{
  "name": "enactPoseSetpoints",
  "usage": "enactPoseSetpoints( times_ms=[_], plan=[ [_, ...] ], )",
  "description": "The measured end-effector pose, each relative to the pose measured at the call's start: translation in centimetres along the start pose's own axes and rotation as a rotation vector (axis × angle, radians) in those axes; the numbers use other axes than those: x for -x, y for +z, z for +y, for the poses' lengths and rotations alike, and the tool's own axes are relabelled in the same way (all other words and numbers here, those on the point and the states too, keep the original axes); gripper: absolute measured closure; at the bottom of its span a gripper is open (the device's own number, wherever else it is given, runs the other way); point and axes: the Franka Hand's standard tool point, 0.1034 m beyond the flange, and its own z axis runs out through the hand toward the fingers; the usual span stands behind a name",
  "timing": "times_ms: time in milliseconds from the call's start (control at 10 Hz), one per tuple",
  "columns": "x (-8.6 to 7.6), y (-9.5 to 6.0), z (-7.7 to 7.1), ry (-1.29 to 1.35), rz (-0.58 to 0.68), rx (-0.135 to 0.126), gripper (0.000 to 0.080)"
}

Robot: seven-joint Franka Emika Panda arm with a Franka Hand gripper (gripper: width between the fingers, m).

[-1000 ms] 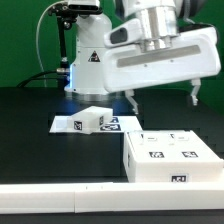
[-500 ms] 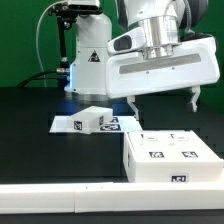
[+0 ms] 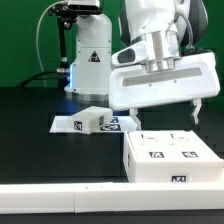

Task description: Assemble cabinet

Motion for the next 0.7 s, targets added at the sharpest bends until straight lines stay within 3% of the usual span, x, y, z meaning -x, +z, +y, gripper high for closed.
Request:
enactPoseSetpoints(
  times_ms=[400,700],
  plan=[
    [0.3,0.2,0.3,-0.018,-0.011,0.003,0.0004],
    [0.6,2.2,2.1,-0.063,-0.021,0.025,0.0004]
  ],
)
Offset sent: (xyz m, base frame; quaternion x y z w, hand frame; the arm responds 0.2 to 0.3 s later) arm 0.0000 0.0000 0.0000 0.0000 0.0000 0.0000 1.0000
